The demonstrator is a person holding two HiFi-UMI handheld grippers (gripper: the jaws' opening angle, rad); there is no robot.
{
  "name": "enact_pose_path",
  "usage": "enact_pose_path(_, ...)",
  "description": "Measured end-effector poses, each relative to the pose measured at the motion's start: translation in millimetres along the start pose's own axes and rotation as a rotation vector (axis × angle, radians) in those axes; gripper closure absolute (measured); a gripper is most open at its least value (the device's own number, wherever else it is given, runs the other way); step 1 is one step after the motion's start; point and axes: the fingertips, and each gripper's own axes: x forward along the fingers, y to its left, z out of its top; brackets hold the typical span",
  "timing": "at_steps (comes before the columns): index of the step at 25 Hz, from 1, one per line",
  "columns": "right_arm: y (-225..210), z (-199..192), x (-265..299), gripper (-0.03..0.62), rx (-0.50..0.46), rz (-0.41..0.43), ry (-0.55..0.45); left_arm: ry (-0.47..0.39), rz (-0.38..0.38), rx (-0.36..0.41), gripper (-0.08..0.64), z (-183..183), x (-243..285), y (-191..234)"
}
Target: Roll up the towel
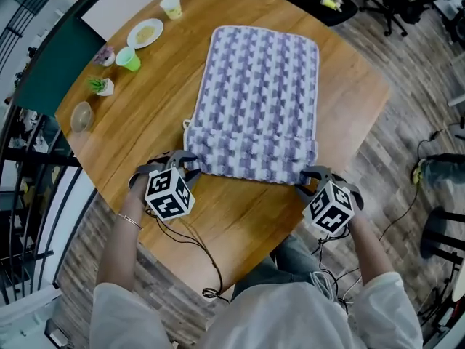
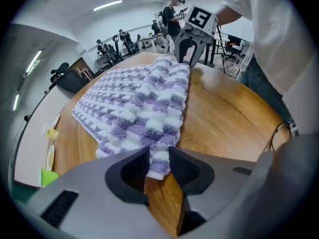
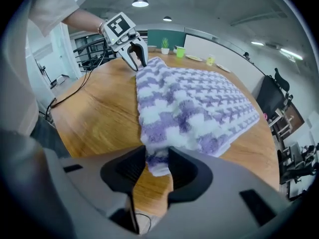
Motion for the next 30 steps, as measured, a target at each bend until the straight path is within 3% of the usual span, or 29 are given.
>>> enact_pose_path(5, -6, -1, 4, 0.503, -0.008, -0.031, -0.007, 0.021, -0.001, 0.015, 0.476, 1, 6, 4)
enact_pose_path(8, -1, -4, 3, 0.539, 0.02, -0.018, -0.007, 0.029, -0.02, -0.013, 0.525, 0, 5, -3)
enact_pose_path(11, 17, -9, -7, 0.557, 0.042, 0.012, -0.007, 0.031, -0.075, -0.034, 0.534, -2, -6, -30)
enact_pose_path(16, 40, -10, -41, 0.557, 0.092, 0.141, -0.011, 0.035, -0.215, -0.037, 0.535, 6, -40, -59)
enact_pose_path(21, 18, 11, -66, 0.557, 0.129, 0.134, -0.078, -0.008, -0.153, -0.072, 0.535, 19, -60, -22)
enact_pose_path(30, -76, 36, -63, 0.555, 0.187, 0.085, -0.124, -0.025, -0.058, -0.151, 0.534, 41, -47, 64)
